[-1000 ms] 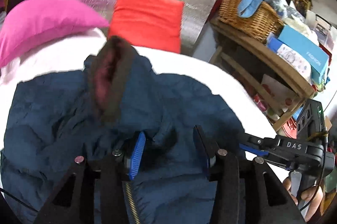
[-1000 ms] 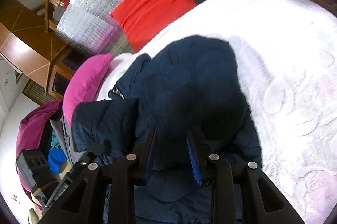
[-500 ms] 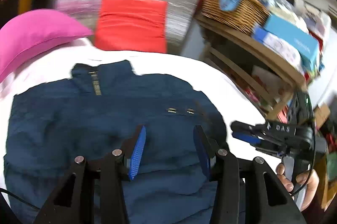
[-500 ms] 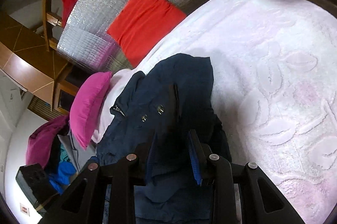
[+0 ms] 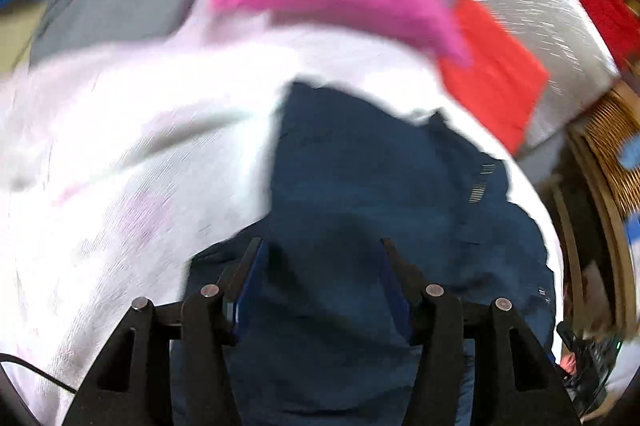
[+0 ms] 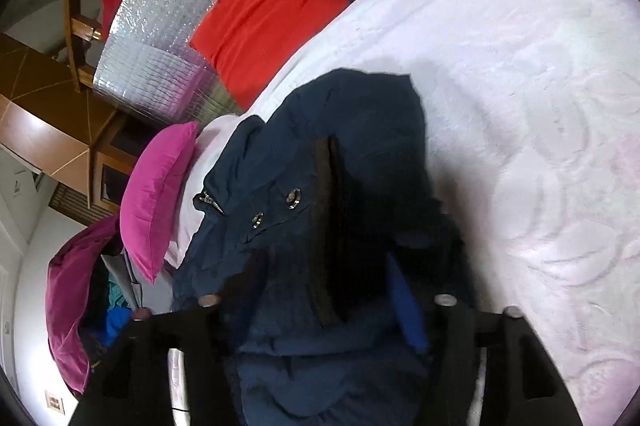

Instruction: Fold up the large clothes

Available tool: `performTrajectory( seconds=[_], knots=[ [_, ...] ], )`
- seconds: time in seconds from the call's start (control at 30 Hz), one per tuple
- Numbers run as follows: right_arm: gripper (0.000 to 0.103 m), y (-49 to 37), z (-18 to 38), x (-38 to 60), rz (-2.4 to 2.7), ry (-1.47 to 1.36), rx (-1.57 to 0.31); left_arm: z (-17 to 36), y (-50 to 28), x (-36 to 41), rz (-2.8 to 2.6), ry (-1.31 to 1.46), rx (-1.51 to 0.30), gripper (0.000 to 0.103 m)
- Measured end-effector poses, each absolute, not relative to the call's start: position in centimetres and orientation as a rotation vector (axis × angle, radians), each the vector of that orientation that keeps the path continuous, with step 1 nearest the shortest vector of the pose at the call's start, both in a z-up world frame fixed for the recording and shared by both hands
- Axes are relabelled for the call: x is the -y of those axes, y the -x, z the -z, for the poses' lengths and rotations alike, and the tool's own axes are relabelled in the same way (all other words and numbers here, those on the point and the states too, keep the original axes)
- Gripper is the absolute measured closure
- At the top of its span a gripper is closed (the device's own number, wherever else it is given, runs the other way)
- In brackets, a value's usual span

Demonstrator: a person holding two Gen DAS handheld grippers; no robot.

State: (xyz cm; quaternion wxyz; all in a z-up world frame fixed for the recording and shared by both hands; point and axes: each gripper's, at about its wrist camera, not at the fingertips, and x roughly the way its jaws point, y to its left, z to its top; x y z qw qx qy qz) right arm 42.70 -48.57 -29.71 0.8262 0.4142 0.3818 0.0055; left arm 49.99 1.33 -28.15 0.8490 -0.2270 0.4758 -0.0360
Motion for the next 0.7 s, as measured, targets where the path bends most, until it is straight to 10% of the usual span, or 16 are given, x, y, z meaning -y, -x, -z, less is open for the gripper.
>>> performTrajectory(
  seconds=[0.07,0.13,0.27,0.7],
  knots=[
    [0.044,-43.1,29.8,47.9,-0.012,-0.86,-0.803,29.7,-50.4,-2.4,0.072,0.512,-1.051,0.046],
    [0.074,-43.8,29.9,46.9,-0.032,-0.84,-0.821,30.1,-50.5,-2.7,0.1,0.507,-1.059,0.046],
    [0.087,-44.0,28.9,45.0,0.017,-0.724,-0.817,29.8,-50.1,-2.0,0.12,0.448,-1.054,0.046],
    [0.085,-42.5,28.7,45.8,0.081,-0.668,-0.872,29.4,-49.6,-2.1,0.116,0.395,-1.068,0.046]
  ],
)
